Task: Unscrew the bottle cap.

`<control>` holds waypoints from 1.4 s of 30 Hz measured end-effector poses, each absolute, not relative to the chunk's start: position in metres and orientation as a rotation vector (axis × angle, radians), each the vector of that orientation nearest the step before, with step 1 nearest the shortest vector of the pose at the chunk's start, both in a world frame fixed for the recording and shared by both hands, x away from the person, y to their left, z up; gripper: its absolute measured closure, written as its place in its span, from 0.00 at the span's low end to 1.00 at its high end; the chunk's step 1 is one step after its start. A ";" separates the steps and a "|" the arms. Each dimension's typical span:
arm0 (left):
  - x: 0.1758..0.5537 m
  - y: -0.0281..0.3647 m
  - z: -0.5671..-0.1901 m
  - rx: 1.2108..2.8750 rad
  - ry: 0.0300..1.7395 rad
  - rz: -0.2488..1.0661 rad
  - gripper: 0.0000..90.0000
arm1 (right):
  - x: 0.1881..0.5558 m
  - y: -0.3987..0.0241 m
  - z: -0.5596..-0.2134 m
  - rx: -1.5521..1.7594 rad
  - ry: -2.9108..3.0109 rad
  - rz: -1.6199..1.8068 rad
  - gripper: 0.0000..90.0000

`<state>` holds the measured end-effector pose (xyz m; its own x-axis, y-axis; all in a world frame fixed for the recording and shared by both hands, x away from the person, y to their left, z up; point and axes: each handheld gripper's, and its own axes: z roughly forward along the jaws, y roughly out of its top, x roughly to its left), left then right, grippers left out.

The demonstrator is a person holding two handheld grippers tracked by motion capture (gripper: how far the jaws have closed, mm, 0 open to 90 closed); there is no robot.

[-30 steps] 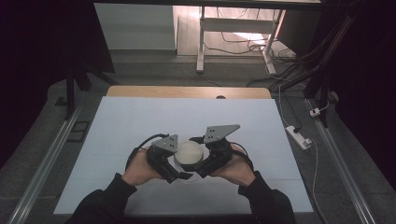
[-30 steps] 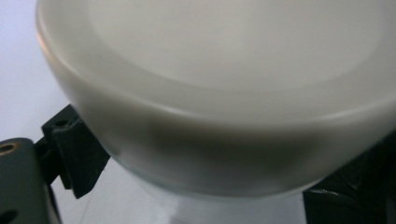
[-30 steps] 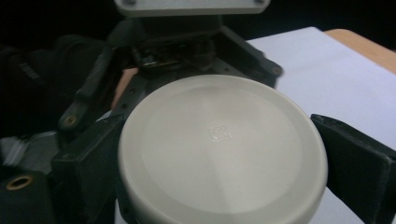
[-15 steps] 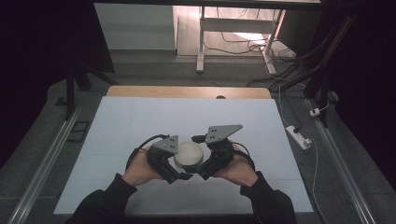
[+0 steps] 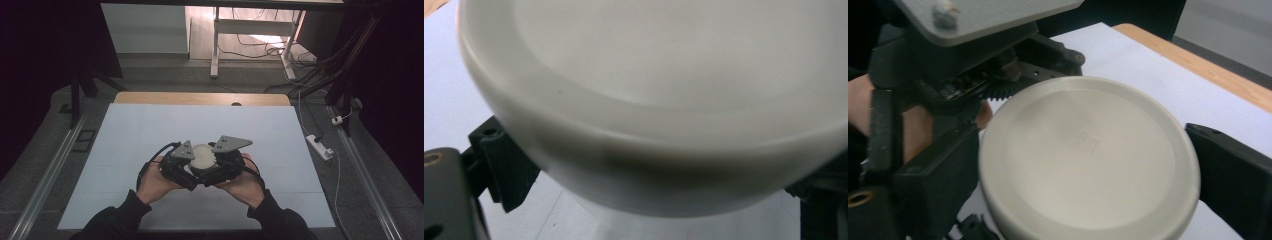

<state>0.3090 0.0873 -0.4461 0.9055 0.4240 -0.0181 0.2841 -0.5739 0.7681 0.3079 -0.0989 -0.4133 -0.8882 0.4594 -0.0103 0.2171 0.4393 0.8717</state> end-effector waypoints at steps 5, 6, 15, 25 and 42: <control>0.310 0.089 -0.446 2.214 0.485 0.184 0.09 | 0.306 -0.099 -0.414 0.559 2.430 1.426 0.08; 0.311 0.090 -0.447 2.212 0.477 0.170 0.09 | 0.306 -0.100 -0.414 0.554 2.437 1.429 0.08; 0.314 0.098 -0.447 2.198 0.302 0.037 0.09 | 0.313 -0.109 -0.411 0.438 2.568 1.540 0.08; 0.314 0.099 -0.450 2.219 0.245 0.018 0.09 | 0.313 -0.111 -0.411 0.354 2.601 1.573 0.08; 0.322 0.105 -0.455 2.228 0.336 0.069 0.09 | 0.311 -0.120 -0.402 0.352 2.550 1.574 0.08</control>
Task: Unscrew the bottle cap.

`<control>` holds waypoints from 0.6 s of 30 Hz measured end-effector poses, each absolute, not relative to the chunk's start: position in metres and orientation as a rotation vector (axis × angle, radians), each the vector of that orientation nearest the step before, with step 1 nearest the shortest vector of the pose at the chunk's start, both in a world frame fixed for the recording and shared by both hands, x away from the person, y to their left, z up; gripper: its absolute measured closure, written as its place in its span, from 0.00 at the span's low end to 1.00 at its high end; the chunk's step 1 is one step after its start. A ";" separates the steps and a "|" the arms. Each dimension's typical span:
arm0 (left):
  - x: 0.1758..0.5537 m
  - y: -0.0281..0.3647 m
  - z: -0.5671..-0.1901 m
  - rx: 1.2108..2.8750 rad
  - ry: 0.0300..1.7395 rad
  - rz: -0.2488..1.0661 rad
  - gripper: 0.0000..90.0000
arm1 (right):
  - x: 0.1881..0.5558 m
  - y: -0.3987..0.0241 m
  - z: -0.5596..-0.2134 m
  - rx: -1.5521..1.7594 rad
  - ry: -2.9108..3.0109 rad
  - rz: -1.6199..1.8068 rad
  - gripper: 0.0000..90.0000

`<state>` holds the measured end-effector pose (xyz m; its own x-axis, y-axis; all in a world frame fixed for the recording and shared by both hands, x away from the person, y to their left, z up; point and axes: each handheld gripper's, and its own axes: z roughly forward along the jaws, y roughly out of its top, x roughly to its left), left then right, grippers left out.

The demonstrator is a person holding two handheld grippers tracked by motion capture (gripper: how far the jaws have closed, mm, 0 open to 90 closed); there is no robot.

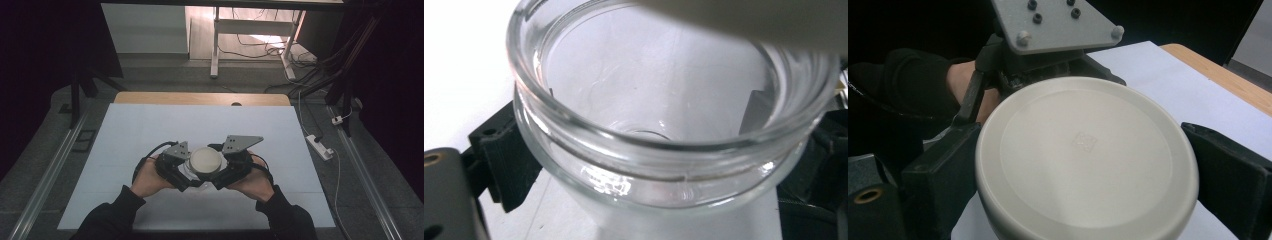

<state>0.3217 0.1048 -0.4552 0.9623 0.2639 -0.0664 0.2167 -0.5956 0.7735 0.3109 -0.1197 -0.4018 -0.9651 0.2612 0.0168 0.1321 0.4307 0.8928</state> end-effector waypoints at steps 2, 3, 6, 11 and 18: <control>0.324 0.108 -0.456 2.221 0.368 0.082 0.09 | 0.310 -0.120 -0.401 0.351 2.549 1.575 0.08; 0.324 0.108 -0.456 2.221 0.368 0.082 0.09 | 0.310 -0.121 -0.401 0.353 2.547 1.576 0.08; 0.326 0.110 -0.456 2.216 0.396 0.094 0.09 | 0.308 -0.122 -0.400 0.354 2.541 1.574 0.08; 0.329 0.113 -0.458 2.211 0.448 0.122 0.09 | 0.305 -0.124 -0.399 0.363 2.537 1.564 0.08; 0.332 0.118 -0.458 2.191 0.504 0.143 0.09 | 0.299 -0.128 -0.399 0.360 2.528 1.549 0.08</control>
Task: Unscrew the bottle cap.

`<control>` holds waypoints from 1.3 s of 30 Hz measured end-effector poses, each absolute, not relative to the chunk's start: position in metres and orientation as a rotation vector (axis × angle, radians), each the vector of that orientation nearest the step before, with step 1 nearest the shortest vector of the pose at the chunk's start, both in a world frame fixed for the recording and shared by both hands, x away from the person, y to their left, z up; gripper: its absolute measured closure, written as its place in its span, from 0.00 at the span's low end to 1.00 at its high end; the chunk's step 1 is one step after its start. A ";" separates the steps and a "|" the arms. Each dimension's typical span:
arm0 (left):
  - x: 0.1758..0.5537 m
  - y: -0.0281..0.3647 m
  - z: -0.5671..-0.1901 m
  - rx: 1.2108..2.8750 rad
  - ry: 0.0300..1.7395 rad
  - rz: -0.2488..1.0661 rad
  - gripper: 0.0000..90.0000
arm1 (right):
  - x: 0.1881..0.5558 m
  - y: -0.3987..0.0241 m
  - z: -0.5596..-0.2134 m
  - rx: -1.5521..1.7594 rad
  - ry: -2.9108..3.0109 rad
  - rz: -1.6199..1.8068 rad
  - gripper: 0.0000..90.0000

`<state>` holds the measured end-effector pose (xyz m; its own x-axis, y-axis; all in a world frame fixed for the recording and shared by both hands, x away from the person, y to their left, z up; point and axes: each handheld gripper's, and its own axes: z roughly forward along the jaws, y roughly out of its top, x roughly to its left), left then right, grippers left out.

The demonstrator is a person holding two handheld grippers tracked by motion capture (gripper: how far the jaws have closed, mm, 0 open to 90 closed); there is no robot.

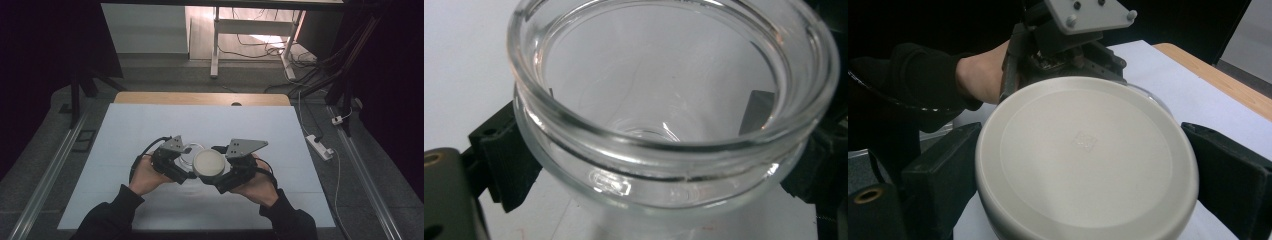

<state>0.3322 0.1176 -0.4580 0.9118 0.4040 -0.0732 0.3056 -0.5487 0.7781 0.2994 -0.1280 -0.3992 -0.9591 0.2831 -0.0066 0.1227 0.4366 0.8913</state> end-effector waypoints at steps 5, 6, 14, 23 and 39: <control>0.335 0.121 -0.457 2.178 0.532 0.161 0.09 | 0.295 -0.131 -0.400 0.375 2.527 1.547 0.08; 0.335 0.121 -0.456 2.178 0.535 0.167 0.09 | 0.295 -0.131 -0.401 0.375 2.528 1.549 0.08; 0.339 0.124 -0.454 2.154 0.565 0.197 0.09 | 0.291 -0.133 -0.409 0.394 2.536 1.542 0.08; 0.344 0.124 -0.452 2.141 0.579 0.225 0.09 | 0.287 -0.134 -0.419 0.410 2.539 1.536 0.08; 0.352 0.120 -0.447 2.121 0.580 0.250 0.09 | 0.275 -0.138 -0.437 0.424 2.547 1.529 0.08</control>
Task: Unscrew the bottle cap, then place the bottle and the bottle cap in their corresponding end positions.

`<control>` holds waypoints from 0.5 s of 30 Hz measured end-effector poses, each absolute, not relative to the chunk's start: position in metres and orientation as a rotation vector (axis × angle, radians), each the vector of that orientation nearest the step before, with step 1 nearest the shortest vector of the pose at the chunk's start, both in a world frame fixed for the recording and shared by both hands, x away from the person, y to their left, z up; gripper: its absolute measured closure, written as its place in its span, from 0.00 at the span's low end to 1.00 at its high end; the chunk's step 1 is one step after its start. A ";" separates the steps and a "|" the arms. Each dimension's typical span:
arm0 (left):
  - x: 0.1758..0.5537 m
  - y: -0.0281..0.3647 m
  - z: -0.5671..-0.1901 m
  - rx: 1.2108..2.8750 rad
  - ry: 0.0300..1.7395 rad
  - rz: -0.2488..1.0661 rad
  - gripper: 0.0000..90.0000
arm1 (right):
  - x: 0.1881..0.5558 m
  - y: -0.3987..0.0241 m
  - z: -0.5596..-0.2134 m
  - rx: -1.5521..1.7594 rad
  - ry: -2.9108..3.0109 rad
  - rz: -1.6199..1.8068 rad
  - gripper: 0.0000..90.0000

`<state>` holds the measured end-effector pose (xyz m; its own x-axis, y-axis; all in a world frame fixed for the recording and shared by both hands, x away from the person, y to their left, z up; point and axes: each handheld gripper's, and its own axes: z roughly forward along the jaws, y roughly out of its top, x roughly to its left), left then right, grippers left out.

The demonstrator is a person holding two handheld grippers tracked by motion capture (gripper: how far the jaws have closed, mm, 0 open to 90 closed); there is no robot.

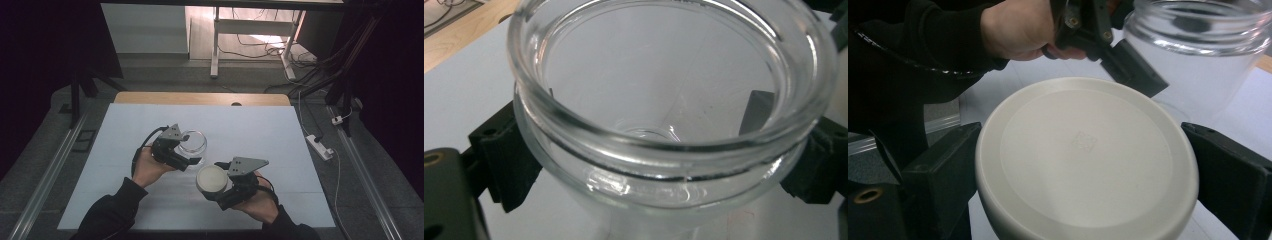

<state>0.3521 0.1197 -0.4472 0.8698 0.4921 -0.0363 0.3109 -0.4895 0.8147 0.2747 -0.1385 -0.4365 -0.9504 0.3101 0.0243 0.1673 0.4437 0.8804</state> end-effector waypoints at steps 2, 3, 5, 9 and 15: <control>0.353 0.118 -0.447 2.120 0.578 0.252 0.09 | 0.274 -0.138 -0.439 0.424 2.552 1.529 0.08; 0.353 0.118 -0.447 2.120 0.578 0.252 0.09 | 0.273 -0.138 -0.440 0.423 2.555 1.525 0.08; 0.355 0.116 -0.447 2.119 0.574 0.253 0.09 | 0.273 -0.138 -0.442 0.423 2.560 1.517 0.08; 0.358 0.113 -0.448 2.117 0.570 0.257 0.09 | 0.272 -0.138 -0.447 0.422 2.563 1.509 0.08; 0.363 0.111 -0.450 2.112 0.571 0.270 0.09 | 0.271 -0.137 -0.451 0.419 2.558 1.512 0.08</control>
<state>0.3633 0.1110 -0.4497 0.8693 0.4937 -0.0219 0.2962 -0.4850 0.8229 0.2708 -0.1369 -0.4514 -0.9514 0.3074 0.0204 0.1661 0.4560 0.8743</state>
